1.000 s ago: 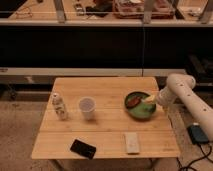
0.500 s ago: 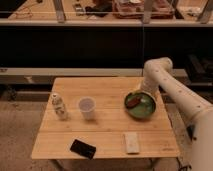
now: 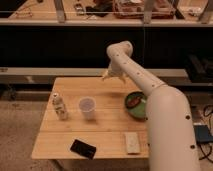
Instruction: Knock the bottle over
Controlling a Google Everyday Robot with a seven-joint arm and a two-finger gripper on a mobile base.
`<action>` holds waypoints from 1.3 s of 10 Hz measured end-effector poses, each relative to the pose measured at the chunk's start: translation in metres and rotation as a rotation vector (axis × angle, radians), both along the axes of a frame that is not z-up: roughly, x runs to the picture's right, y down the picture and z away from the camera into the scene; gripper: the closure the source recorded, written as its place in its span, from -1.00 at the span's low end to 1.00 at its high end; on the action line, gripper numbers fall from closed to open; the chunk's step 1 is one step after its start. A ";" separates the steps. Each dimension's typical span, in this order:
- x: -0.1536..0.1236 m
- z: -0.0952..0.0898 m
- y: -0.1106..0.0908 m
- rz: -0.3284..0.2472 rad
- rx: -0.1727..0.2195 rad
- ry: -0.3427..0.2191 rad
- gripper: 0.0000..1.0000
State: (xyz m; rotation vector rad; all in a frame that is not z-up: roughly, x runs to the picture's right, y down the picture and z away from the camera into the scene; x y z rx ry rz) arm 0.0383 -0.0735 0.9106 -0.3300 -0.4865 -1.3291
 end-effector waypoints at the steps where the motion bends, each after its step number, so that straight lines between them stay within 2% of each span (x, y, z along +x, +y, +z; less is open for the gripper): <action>1: -0.008 -0.003 -0.006 0.029 -0.009 -0.029 -0.60; 2: -0.016 -0.005 -0.009 0.056 -0.023 -0.064 -0.60; 3: -0.019 -0.006 -0.011 0.061 -0.026 -0.075 -0.60; 8: -0.020 -0.006 -0.010 0.060 -0.026 -0.076 -0.60; 10: -0.026 -0.007 -0.011 0.059 -0.024 -0.096 -0.60; 11: -0.034 -0.009 -0.012 0.052 -0.021 -0.123 -0.60; 12: -0.072 -0.020 -0.013 0.019 -0.011 -0.229 -0.60; 13: -0.122 -0.037 -0.010 -0.044 -0.006 -0.357 -0.60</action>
